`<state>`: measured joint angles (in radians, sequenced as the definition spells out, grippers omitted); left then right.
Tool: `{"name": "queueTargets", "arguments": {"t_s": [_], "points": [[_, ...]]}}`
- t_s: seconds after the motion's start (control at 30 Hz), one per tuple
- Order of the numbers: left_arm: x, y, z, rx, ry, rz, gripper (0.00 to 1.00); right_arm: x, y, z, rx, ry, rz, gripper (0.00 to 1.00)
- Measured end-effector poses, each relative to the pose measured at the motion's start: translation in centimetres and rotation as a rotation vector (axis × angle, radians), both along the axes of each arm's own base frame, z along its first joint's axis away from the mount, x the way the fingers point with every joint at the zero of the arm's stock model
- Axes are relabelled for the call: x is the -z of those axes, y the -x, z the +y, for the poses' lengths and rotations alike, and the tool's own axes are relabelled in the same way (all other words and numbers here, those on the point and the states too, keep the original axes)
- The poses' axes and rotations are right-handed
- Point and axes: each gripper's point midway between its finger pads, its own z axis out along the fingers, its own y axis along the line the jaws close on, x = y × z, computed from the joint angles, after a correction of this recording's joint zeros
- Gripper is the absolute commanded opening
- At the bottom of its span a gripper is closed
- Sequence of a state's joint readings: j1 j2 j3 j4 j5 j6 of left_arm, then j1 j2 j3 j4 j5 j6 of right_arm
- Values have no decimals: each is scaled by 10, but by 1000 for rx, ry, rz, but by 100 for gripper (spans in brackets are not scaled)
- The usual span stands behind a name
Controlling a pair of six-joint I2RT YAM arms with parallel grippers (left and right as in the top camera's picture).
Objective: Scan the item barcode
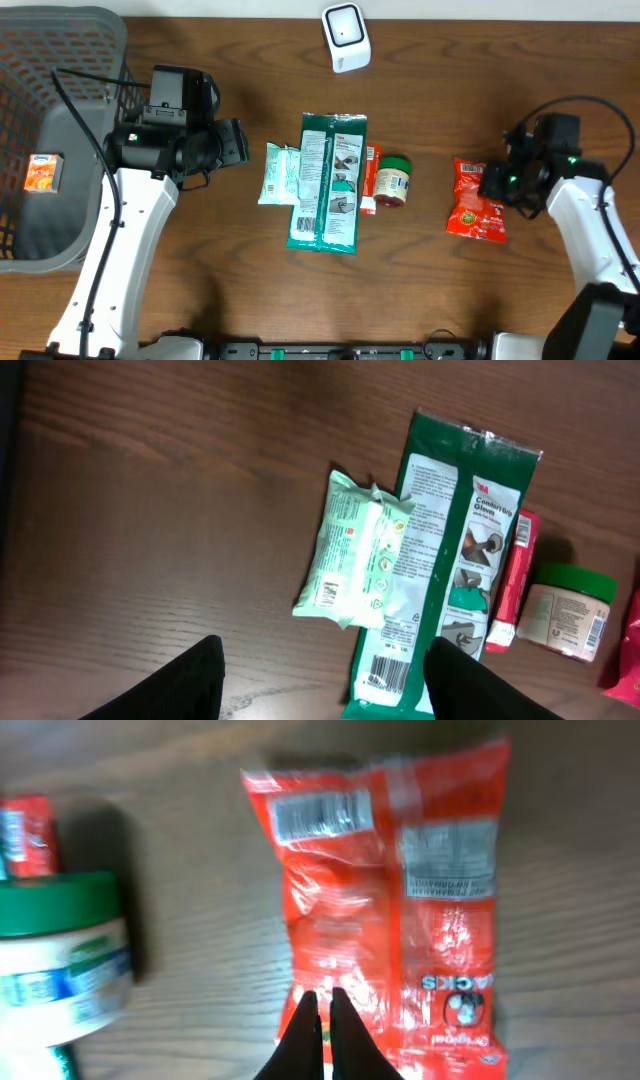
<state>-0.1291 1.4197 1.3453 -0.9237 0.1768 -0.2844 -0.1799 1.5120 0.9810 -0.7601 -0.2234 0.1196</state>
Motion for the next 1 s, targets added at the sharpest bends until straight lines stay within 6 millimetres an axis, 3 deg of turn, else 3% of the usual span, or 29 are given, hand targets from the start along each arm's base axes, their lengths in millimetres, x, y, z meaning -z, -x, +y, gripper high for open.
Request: {"name": "queueTargets", "arguments": {"t_s": [0.2,0.37,0.53,0.67,0.8,0.87,1.0], "points": [[0,0,0,0,0,0,64,55,26,4,22,-12,55,1],[0,0,0,0,0,0,65,63,23,9,39,-33,12,1],[0,0,0,0,0,0,64,49,20,19,30,-99,28,5],[0,0,0,0,0,0,64,7,-10,19,2,-115,-38,3],[0,0,0,0,0,0,64,-28,-32,-3,20,1,-112,1],[0,0,0,0,0,0,65,-28,-28,-15,53,64,-91,1],[0,0,0,0,0,0,64,-11,-7,-62,205,225,-13,1]]}}
